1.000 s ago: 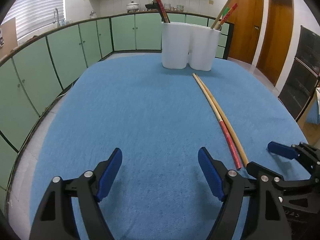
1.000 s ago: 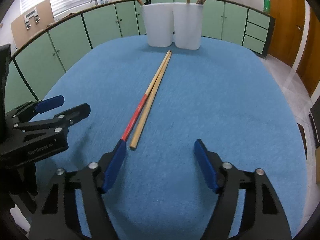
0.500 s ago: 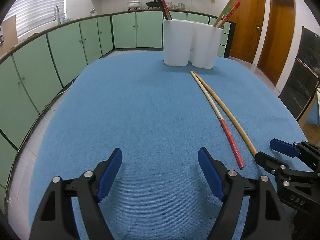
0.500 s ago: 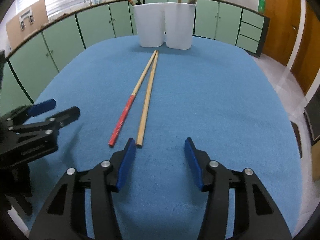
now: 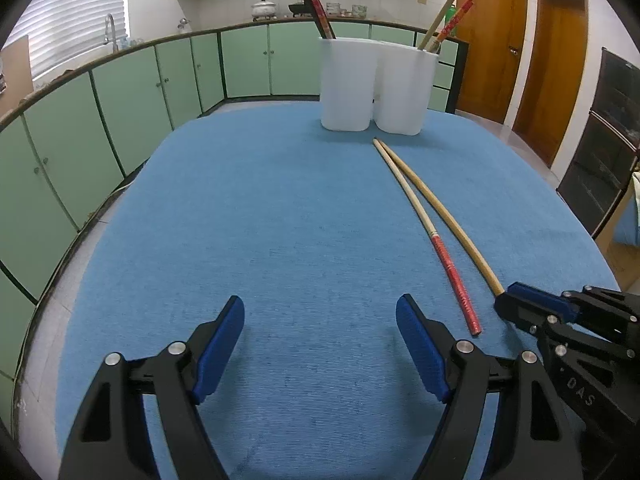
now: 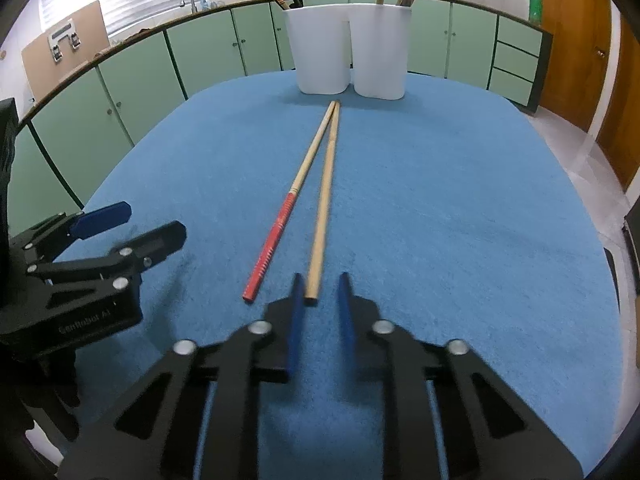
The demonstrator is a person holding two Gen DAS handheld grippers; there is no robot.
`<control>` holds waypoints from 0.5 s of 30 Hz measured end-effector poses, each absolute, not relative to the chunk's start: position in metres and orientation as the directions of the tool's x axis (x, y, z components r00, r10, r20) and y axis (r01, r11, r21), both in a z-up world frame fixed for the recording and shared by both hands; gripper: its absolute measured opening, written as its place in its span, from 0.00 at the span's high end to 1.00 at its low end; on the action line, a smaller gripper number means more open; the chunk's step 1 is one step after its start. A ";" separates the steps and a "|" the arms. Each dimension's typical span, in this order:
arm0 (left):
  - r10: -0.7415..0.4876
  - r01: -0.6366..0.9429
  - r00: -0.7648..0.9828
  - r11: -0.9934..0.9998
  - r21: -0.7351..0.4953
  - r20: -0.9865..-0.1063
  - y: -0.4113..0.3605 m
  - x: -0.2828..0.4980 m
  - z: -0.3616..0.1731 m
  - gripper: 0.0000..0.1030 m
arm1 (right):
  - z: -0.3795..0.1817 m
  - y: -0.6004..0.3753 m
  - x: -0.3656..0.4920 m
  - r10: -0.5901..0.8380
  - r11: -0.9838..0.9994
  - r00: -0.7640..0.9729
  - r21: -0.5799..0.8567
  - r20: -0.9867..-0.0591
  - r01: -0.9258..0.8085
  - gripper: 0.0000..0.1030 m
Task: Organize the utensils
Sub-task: 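Grasp the plain chopstick with the right tool while the left tool grasps the red one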
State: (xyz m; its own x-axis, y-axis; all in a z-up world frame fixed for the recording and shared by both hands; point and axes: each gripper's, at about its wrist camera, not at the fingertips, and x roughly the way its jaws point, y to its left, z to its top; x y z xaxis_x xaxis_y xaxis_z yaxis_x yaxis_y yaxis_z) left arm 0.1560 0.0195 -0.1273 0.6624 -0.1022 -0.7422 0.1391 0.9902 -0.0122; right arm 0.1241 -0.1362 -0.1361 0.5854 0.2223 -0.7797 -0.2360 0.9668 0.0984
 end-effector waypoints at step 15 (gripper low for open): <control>-0.209 0.226 0.642 0.971 -0.078 -0.737 -0.019 0.146 -0.124 0.28 | -0.135 -0.183 0.115 0.166 0.986 0.614 0.110 -0.771 -0.128 0.94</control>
